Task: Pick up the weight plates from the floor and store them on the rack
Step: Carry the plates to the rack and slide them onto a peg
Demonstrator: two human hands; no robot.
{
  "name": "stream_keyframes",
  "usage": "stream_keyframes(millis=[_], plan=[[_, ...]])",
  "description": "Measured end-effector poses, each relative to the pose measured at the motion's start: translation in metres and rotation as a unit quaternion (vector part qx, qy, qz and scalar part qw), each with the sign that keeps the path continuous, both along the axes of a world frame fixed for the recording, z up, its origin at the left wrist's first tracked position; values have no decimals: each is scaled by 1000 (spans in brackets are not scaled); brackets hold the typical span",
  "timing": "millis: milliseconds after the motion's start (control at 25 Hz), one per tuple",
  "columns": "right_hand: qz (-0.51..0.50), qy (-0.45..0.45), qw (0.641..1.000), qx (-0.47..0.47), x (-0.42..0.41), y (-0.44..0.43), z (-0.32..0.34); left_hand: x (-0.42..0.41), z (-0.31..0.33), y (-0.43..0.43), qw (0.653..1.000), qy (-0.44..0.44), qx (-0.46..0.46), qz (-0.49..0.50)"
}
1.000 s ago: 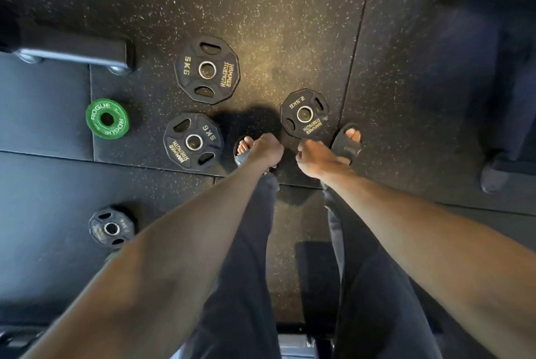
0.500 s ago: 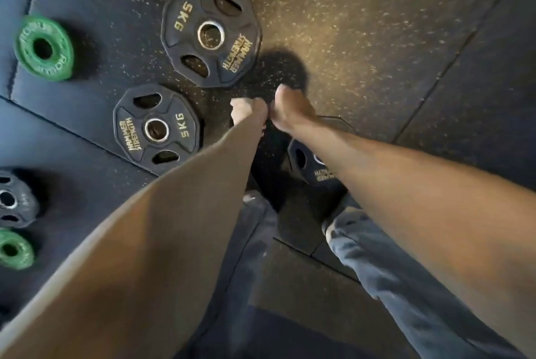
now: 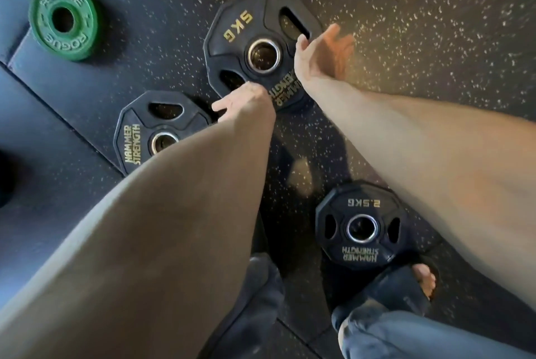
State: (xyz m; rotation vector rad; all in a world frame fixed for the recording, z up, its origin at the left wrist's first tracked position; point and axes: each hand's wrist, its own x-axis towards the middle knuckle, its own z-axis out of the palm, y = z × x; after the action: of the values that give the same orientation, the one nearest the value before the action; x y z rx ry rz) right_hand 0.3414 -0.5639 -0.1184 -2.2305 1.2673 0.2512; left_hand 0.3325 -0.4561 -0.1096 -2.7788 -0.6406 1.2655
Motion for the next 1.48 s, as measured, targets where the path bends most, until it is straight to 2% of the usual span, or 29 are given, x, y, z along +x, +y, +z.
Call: stream_keyframes(millis=[80,160,240,280,360,440,520,680,920,1000,1120,1240,1360,1440,1480], plan=[[49,-1,999,-17,19,-7,-2,8,-14,14,1000,26,-7,2],[67,-4,997,-27,32,-10,-6,5,-11,19,998,-13,-46,43],[78,-17,996,-38,35,-11,-9,6,-3,17,980,-81,-45,174],[66,-29,997,-30,30,-12,-9,6,1,17,959,-119,-67,250],[12,-62,998,13,13,-9,1,6,17,20,924,-168,-110,325],[-1,-58,997,56,-14,7,17,2,39,40,927,-188,-110,305],[24,-39,998,51,-38,30,37,-8,55,67,933,-186,-106,291],[117,-44,992,25,-53,84,61,-38,71,130,927,-192,-86,309],[285,-102,952,43,-37,185,54,-73,60,224,914,-194,8,356],[356,-117,927,15,-26,210,45,-79,47,245,885,-189,31,424],[459,-113,879,-54,-12,232,25,-81,31,260,827,-182,6,533],[484,-109,862,-106,-3,232,17,-82,23,258,798,-191,-23,571],[544,-135,818,-129,4,225,22,-87,22,256,748,-199,-85,628],[539,-62,836,-83,20,229,27,-93,10,266,701,-176,-122,681],[523,-1,851,-47,32,235,29,-96,-1,271,690,-163,-128,694]])
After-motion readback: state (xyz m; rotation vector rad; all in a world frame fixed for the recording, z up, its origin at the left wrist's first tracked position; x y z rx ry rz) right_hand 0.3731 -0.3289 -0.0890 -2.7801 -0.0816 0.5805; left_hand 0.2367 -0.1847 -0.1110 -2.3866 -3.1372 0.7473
